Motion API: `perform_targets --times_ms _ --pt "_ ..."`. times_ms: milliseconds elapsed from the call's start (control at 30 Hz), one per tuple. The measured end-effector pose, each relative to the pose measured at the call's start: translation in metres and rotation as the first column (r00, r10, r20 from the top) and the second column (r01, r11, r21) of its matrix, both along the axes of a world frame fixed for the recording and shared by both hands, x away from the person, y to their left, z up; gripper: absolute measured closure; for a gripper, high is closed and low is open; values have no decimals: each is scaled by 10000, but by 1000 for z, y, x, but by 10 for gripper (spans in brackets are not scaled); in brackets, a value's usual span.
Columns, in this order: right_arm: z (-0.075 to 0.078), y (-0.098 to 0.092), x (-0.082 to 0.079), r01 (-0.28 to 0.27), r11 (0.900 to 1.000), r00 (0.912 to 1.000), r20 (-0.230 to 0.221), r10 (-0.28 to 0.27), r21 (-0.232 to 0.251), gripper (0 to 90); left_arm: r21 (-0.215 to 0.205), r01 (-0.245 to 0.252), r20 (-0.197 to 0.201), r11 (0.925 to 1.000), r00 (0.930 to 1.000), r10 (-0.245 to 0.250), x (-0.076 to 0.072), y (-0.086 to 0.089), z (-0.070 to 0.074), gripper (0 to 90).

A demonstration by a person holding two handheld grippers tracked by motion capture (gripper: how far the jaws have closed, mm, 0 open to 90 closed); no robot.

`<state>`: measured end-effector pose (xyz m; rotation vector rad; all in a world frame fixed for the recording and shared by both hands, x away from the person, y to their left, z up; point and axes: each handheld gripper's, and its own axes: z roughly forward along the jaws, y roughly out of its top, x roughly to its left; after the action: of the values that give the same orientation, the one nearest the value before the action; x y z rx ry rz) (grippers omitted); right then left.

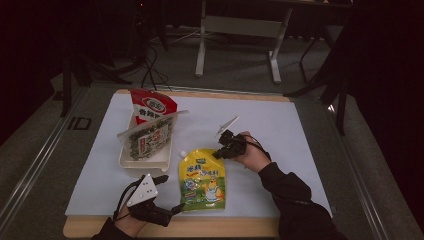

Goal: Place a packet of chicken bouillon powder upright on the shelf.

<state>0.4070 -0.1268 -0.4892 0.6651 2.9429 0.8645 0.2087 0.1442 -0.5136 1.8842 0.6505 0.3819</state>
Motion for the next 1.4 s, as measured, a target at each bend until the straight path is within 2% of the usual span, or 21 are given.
perform_targets --times_ms 133,233,367,600,667,867,1033,1067,1133,1233,1333,1367,1400 --pt "17 -4 -9 -287 9988 9980 575 264 399 900 45 -116 -45 9999 9999 116 3 1 2 46" --pt "29 -7 -16 -464 9971 9953 873 410 608 900 138 -190 -723 9997 9972 199 5 0 3 46" --pt "42 -9 -27 -703 9950 9903 1247 610 714 900 174 -322 -1128 9993 9930 339 9 -2 4 44" --pt "60 -14 -49 -1121 9889 9755 2006 908 975 900 296 -642 -1076 9975 9919 670 14 1 6 85" --pt "66 -16 -56 -1250 9861 9708 2188 987 1096 900 266 -787 -1029 9965 9914 811 15 3 8 149" --pt "82 -18 -76 -1708 9762 9569 2587 1320 1335 900 244 -998 -1000 9947 9898 1018 25 4 15 194" --pt "90 -18 -88 -2107 9656 9448 2855 1611 1524 900 305 -1017 -682 9943 9923 1036 31 2 23 242" --pt "91 -18 -90 -2163 9643 9423 2914 1651 1531 900 203 -976 -652 9950 9930 987 32 2 25 262" --pt "92 -19 -94 -2264 9613 9392 2968 1727 1572 900 287 -1022 -533 9943 9932 1037 35 2 28 331" --pt "94 -19 -98 -2336 9592 9371 3000 1784 1592 900 203 -861 -633 9961 9942 872 40 2 32 408" --pt "95 -19 -100 -2410 9567 9342 3063 1830 1634 900 170 -594 -761 9981 9953 605 43 2 34 498" --pt "96 -19 -102 -2451 9554 9328 3086 1861 1647 900 195 -323 -842 9993 9959 338 45 1 34 498" --pt "97 -19 -104 -2484 9553 9312 3113 1898 1605 900 202 -313 -811 9993 9962 329 45 0 34 587"
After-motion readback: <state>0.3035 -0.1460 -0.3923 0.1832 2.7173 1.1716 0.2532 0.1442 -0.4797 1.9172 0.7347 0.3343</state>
